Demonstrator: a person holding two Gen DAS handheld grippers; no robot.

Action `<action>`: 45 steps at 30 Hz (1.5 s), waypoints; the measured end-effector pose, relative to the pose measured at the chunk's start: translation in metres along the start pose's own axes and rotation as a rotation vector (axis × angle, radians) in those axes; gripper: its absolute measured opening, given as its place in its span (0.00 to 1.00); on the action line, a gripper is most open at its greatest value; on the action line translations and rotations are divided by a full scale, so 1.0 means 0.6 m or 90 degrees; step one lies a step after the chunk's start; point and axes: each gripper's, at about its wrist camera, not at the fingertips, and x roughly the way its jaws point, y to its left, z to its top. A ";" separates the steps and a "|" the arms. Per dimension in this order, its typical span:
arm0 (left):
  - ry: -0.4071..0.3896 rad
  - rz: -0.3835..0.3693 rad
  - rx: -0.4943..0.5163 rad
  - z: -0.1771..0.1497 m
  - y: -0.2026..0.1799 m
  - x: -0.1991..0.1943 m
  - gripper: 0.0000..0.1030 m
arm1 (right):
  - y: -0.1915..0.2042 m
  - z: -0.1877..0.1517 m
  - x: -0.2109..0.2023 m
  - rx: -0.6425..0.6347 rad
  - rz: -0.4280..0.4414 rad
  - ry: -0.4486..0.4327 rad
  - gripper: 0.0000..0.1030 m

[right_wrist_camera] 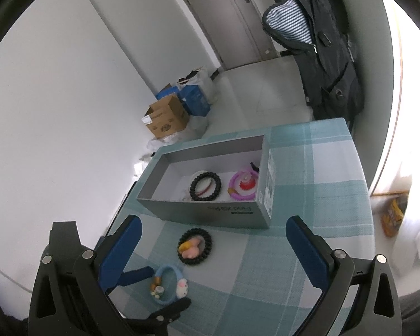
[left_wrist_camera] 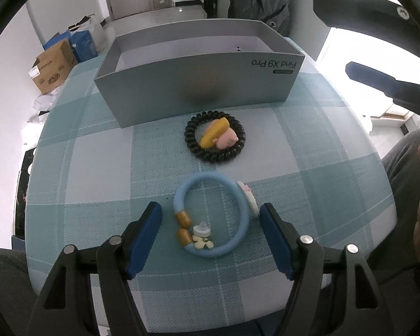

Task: Organize jewelry
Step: 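Grasp the blue ring with the left tool and lift it, then grasp the small white bead with the right tool while the left tool holds the ring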

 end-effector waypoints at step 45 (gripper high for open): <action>-0.201 -0.100 -0.244 0.015 0.187 -0.106 0.53 | 0.171 -0.142 0.102 -0.227 0.091 0.199 0.74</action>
